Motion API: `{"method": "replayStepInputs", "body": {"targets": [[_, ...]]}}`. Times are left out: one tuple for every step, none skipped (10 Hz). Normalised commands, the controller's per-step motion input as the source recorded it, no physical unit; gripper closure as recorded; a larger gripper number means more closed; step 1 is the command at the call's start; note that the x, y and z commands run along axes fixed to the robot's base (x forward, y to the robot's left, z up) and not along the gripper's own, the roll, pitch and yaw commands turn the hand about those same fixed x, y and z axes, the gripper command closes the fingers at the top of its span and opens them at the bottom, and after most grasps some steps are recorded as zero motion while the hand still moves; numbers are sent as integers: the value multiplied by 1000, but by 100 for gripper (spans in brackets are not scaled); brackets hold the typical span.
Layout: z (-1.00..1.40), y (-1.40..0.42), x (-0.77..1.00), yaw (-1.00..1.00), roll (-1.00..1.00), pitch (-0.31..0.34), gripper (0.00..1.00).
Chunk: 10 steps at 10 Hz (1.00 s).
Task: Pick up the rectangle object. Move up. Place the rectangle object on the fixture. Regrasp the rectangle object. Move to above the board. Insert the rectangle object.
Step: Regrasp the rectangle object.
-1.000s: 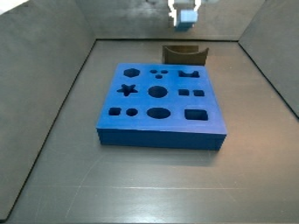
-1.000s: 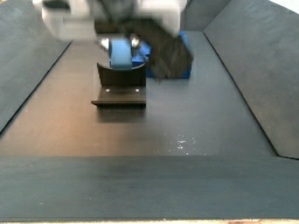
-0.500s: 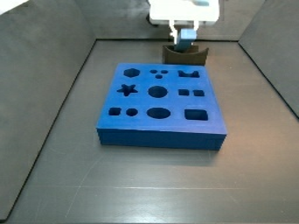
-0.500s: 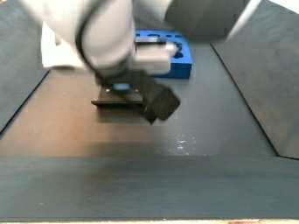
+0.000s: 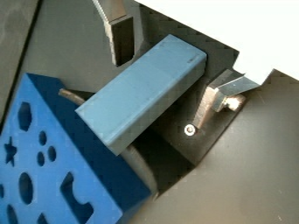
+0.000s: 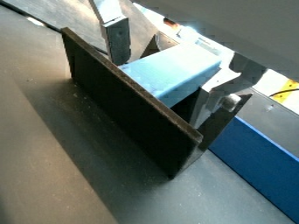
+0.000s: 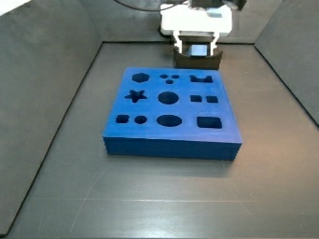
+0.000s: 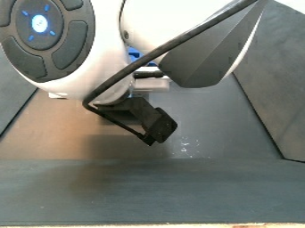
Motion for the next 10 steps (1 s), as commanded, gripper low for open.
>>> {"method": "replayStepInputs", "body": {"targets": [[1000, 1, -8, 65, -83, -45, 0], [1000, 3, -26, 72, -47, -25, 0], [1000, -5, -34, 77, 8, 10, 0], [1000, -7, -40, 75, 28, 33, 0], [882, -2, -49, 58, 52, 95, 0], [770, 1, -46, 48, 60, 123, 0], [552, 5, -35, 24, 76, 157, 0], [377, 1, -32, 2, 79, 172, 0], [910, -1000, -90, -2, 1000, 71, 0], [843, -1000, -89, -3, 1000, 70, 0]]}}
